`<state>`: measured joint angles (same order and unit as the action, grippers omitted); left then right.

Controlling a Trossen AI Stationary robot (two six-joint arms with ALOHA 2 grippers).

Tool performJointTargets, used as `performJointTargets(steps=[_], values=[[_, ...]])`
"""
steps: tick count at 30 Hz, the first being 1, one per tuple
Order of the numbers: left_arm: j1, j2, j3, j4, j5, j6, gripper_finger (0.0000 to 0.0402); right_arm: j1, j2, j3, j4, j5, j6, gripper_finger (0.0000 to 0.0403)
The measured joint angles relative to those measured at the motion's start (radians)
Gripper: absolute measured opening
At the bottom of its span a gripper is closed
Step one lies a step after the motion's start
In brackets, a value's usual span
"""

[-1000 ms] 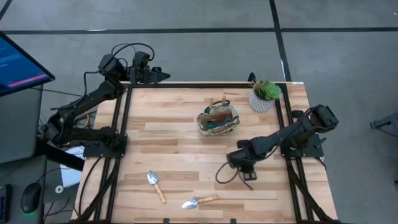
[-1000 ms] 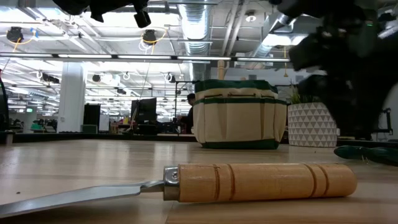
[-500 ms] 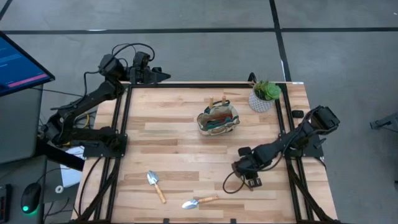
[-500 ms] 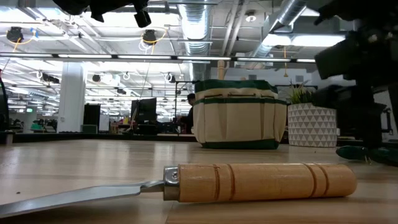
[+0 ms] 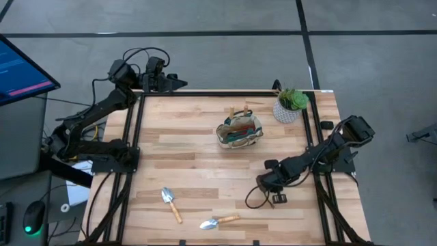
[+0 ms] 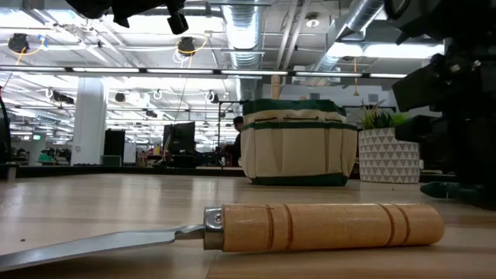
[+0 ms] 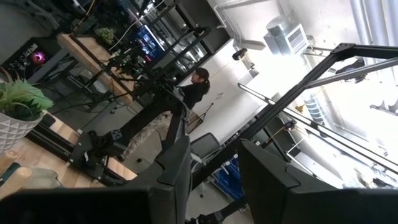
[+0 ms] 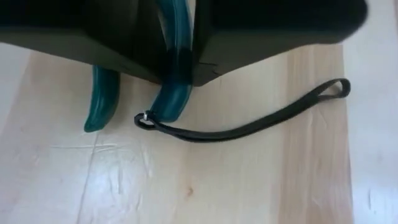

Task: Pick & Place Garden tools in Gardening bag
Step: Put the shear scissors into the gardening bag

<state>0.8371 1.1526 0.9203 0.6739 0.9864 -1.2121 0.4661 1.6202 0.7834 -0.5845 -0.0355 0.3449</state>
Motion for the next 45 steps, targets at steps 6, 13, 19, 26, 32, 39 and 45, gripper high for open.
performJointTargets(steps=[6, 13, 19, 26, 32, 39, 45], values=[[0.0, 0.0, 0.0, 0.0, -0.001, 0.0, 0.0108, -0.03, -0.013, -0.005, 0.09, 0.005, 0.116, 0.0039], [0.0, 0.0, 0.0, 0.001, 0.0, 0.0, 0.0108, -0.071, -0.106, -0.004, 0.296, 0.131, 0.206, 0.0039], [0.0, 0.0, 0.0, 0.0, 0.001, 0.0, 0.0108, -0.093, -0.241, -0.003, 0.402, 0.28, 0.232, 0.0039], [0.0, 0.0, 0.0, 0.0, 0.001, 0.0, 0.0108, -0.116, -0.418, -0.003, 0.585, 0.386, 0.218, 0.0039], [0.0, 0.0, 0.0, 0.0, 0.002, 0.0, 0.0108, -0.128, -0.545, -0.002, 0.845, 0.405, 0.072, 0.0039], [0.0, 0.0, 0.0, 0.0, 0.004, 0.0, 0.0108, -0.129, -0.648, -0.002, 1.017, 0.34, -0.014, 0.0039], [0.0, 0.0, 0.0, 0.001, 0.004, 0.001, 0.0108, -0.127, -0.675, -0.001, 1.124, 0.213, -0.015, 0.0039]])
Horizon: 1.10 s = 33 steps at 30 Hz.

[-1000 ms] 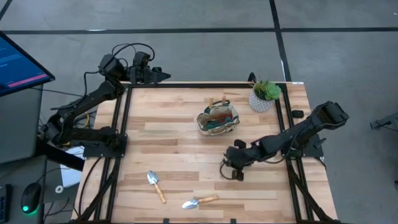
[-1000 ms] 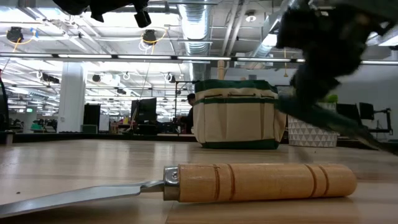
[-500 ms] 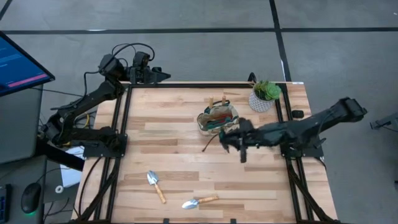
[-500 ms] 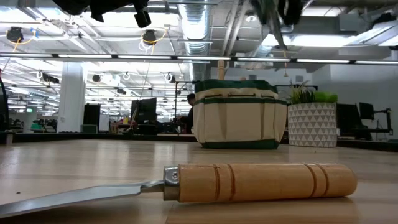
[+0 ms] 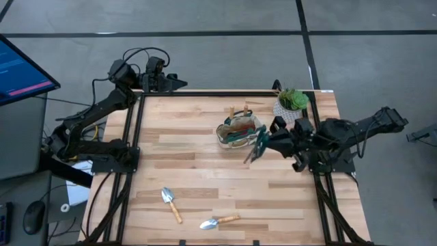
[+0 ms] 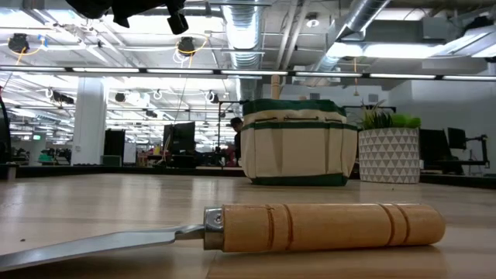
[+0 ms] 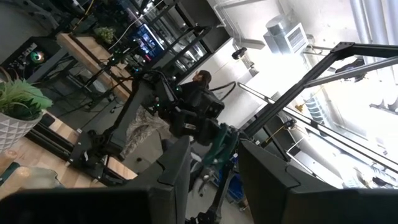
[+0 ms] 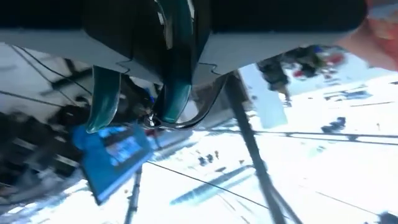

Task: Pick & Place Garden tools in Gardening bag
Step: Put the shear scissors into the gardening bag

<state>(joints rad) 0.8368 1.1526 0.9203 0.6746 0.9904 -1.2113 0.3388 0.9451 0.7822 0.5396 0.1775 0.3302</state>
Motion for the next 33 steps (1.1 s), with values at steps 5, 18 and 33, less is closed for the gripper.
performJointTargets(steps=[5, 18, 33], values=[[0.0, 0.0, 0.0, 0.0, 0.0, 0.001, 0.0108, 0.001, 0.001, 0.0, 0.031, -0.042, 0.0, 0.0039], [0.0, 0.0, 0.0, 0.0, -0.004, 0.001, 0.0108, -0.087, -0.126, 0.0, -0.214, 0.014, -0.185, 0.0039], [0.0, 0.0, 0.0, 0.0, -0.098, 0.002, 0.0108, -0.307, -0.479, -0.175, -0.656, 0.038, -0.216, 0.0039]])
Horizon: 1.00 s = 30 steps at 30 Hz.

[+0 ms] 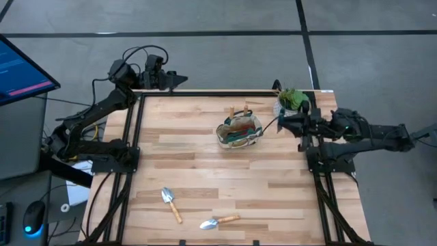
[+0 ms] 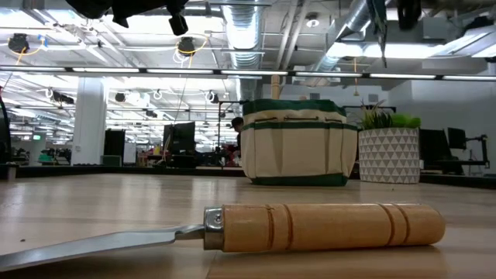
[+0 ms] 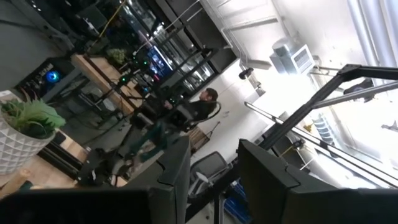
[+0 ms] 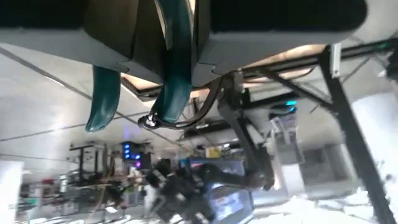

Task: Pick & Place Garden tools in Gardening bag
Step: Put the shear scissors into the gardening bag

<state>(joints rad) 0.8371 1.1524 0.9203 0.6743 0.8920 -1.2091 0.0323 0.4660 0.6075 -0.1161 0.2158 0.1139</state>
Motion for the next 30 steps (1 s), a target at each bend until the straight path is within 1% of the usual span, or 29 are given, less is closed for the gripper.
performJointTargets(steps=[2, 4, 11, 15, 19, 22, 24, 30], values=[[0.0, 0.0, 0.0, 0.0, -0.013, 0.0, 0.0108, -0.021, -0.058, -0.074, 0.02, 0.0, 0.016, 0.0039], [0.0, 0.0, 0.0, 0.0, -0.029, 0.001, 0.0108, -0.04, -0.114, -0.154, 0.078, -0.007, 0.018, 0.0039], [0.0, 0.0, 0.0, 0.0, -0.079, 0.001, 0.0108, -0.111, -0.345, -0.442, 0.373, -0.006, 0.01, 0.0039], [0.0, 0.0, 0.0, 0.0, -0.08, 0.001, 0.0108, -0.143, -0.431, -0.586, 0.573, -0.007, 0.009, 0.0039], [0.0, 0.0, 0.0, 0.0, -0.08, 0.009, 0.0108, -0.182, -0.462, -0.599, 0.545, -0.013, 0.006, 0.0039], [0.0, 0.0, 0.0, 0.0, -0.082, 0.012, 0.0108, -0.208, -0.462, -0.599, 0.595, -0.057, -0.013, 0.0039], [0.0, 0.0, 0.0, 0.0, -0.082, 0.012, 0.0108, -0.225, -0.459, -0.599, 0.596, -0.061, -0.016, 0.0039], [0.0, 0.0, 0.0, 0.0, -0.083, 0.027, 0.0108, -0.281, -0.447, -0.599, 0.548, -0.062, 0.045, 0.0039]])
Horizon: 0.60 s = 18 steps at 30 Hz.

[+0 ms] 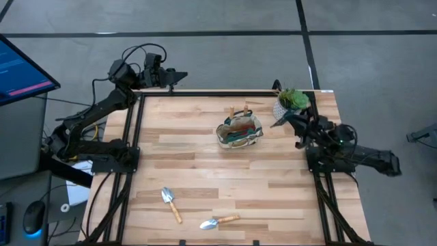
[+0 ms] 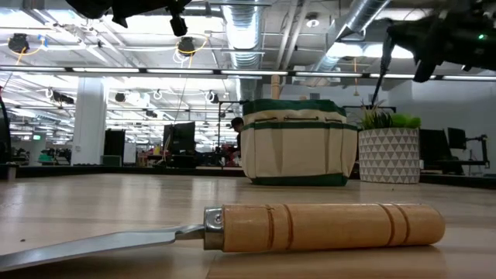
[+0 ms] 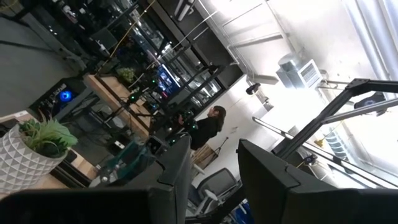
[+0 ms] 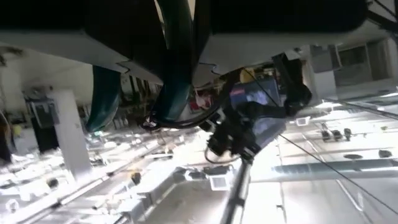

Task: Pick & Place Garden tools in Gardening bag
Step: Put the shear scissors into the gardening bag

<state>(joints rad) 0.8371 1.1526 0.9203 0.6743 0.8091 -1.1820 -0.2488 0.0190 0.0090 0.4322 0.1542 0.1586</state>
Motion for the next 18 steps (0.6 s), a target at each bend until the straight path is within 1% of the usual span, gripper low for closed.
performJointTargets(steps=[4, 9, 15, 18], values=[[0.0, 0.0, 0.0, 0.0, 0.0, 0.0, 0.0108, -0.037, 0.054, 0.0, -0.003, 0.0, 0.068, 0.0039], [0.0, 0.0, 0.0, 0.0, 0.0, 0.0, 0.0108, -0.057, 0.171, 0.003, 0.032, -0.021, 0.126, 0.0039], [0.0, 0.0, 0.0, 0.0, 0.0, 0.0, 0.0108, -0.064, 0.352, 0.097, 0.036, -0.035, 0.102, 0.0039], [0.0, 0.0, 0.0, 0.0, 0.0, 0.0, 0.0108, -0.069, 0.443, 0.135, 0.06, -0.093, 0.053, 0.0039]])
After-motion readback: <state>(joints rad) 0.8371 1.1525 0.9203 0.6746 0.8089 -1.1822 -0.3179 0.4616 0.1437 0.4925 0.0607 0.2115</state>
